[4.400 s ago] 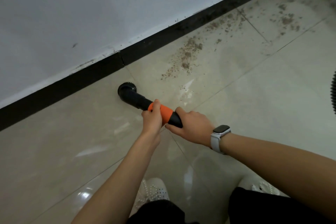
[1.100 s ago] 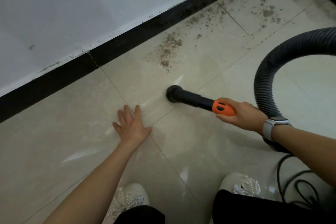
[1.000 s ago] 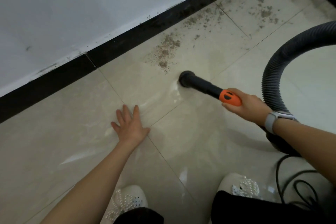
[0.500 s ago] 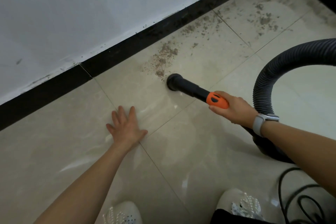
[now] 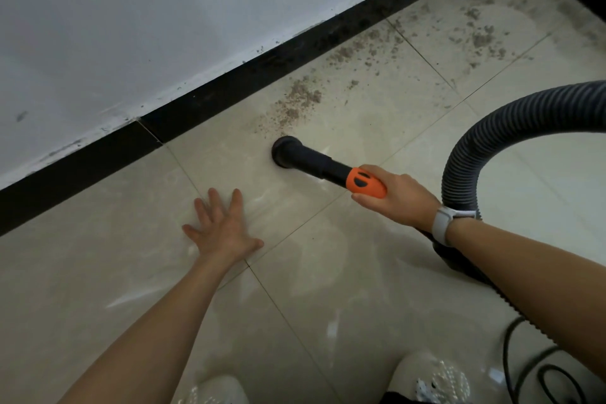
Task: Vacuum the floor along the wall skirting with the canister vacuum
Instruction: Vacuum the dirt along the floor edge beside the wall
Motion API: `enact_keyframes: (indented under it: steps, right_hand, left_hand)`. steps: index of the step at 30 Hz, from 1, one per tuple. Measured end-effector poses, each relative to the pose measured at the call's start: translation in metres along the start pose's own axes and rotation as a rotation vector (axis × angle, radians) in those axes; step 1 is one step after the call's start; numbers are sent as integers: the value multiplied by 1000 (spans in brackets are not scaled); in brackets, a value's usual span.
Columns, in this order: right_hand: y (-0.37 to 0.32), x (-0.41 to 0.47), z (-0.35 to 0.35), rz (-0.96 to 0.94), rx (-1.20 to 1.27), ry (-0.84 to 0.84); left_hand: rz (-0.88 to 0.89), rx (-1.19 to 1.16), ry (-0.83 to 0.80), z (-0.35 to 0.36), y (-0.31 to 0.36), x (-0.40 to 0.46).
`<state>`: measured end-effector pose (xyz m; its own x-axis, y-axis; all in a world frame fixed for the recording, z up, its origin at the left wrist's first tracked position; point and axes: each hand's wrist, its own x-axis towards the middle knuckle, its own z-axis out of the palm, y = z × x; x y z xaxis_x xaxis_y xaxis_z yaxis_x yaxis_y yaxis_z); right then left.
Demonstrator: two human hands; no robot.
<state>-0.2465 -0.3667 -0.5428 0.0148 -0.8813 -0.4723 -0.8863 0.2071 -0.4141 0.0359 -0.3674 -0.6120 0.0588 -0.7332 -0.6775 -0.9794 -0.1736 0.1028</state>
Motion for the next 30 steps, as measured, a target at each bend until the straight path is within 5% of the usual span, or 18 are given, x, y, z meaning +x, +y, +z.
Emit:
enact_keyframes:
  steps: [5,13,20,26,30]
  right_hand:
    - [-5,10,-2,23,0,96]
    - [-9,-6,7,-65,-80,-20]
    - [-1,26,-19,109,92,191]
    - [-29,6,10,-72,-57,-65]
    - [-20,32,-1,75,-14,118]
  left_hand:
    - [-7,-1,-21,-2,2,0]
    - [-2,-3,-36,-3,2,2]
    - [4,-34,-34,-3,0,1]
    - [3,-37,-21,-3,1,1]
    - [3,-36,-23,-3,0,2]
